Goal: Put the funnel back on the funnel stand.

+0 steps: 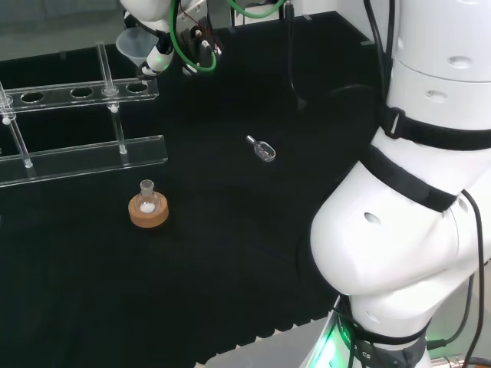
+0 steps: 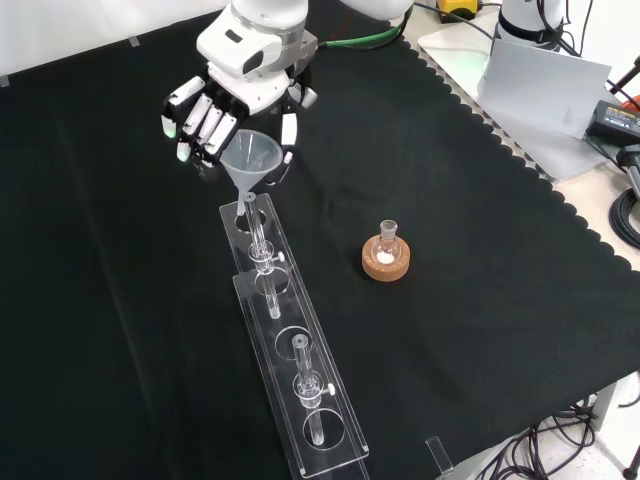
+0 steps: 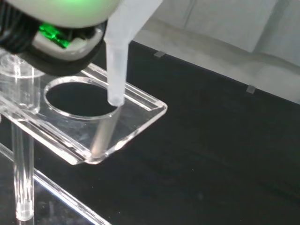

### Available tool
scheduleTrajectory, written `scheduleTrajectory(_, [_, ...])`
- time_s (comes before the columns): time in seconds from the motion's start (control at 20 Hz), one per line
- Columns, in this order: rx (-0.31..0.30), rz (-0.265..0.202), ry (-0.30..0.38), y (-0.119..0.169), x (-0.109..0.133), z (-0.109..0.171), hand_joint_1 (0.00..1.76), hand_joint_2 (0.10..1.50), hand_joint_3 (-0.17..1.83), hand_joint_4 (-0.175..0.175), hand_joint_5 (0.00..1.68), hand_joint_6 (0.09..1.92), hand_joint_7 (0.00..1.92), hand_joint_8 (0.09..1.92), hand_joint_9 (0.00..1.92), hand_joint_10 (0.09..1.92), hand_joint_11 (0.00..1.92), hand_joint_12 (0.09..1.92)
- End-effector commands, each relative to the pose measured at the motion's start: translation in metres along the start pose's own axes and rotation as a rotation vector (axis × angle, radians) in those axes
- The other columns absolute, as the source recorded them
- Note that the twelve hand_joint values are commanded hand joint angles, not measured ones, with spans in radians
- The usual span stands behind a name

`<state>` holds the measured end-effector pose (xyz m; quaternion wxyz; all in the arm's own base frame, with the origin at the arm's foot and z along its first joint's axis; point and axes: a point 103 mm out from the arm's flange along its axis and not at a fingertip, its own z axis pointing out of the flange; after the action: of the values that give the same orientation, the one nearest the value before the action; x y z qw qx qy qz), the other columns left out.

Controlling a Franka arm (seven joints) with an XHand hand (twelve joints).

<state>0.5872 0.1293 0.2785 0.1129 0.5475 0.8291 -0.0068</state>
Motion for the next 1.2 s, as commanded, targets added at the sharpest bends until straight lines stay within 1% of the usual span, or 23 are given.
scheduleTrajectory(0.05, [0.018, -0.009, -0.001, 0.001, 0.0, 0.007, 0.95, 0.53, 0.54, 0.026, 0.81, 0.67, 1.05, 0.5, 0.74, 0.48, 0.0, 1.41])
scheduleTrajectory(0.2, [0.025, -0.014, 0.007, 0.002, 0.001, 0.01, 0.95, 0.53, 0.54, 0.026, 0.81, 0.67, 1.05, 0.5, 0.75, 0.48, 0.0, 1.41])
scheduleTrajectory(0.4, [0.022, -0.037, 0.016, 0.003, 0.004, 0.01, 0.95, 0.53, 0.54, 0.026, 0.81, 0.67, 1.05, 0.5, 0.75, 0.47, 0.0, 1.41])
scheduleTrajectory(0.7, [0.017, -0.054, -0.001, 0.003, 0.005, -0.002, 0.94, 0.53, 0.55, 0.027, 0.82, 0.67, 1.05, 0.5, 0.75, 0.47, 0.0, 1.41])
scheduleTrajectory(0.8, [0.017, -0.052, 0.0, 0.002, 0.005, -0.006, 0.94, 0.53, 0.55, 0.028, 0.82, 0.67, 1.05, 0.5, 0.75, 0.47, 0.0, 1.41])
scheduleTrajectory(0.95, [0.033, -0.036, 0.02, 0.0, 0.003, -0.009, 0.94, 0.53, 0.55, 0.028, 0.82, 0.67, 1.05, 0.5, 0.75, 0.47, 0.0, 1.41])
scheduleTrajectory(1.05, [0.037, -0.035, 0.013, -0.001, 0.006, -0.008, 0.94, 0.53, 0.55, 0.028, 0.82, 0.67, 1.05, 0.5, 0.75, 0.47, 0.0, 1.41])
scheduleTrajectory(1.2, [0.044, -0.024, 0.039, -0.001, 0.01, -0.009, 0.94, 0.53, 0.55, 0.028, 0.82, 0.67, 1.05, 0.49, 0.75, 0.47, 0.0, 1.41])
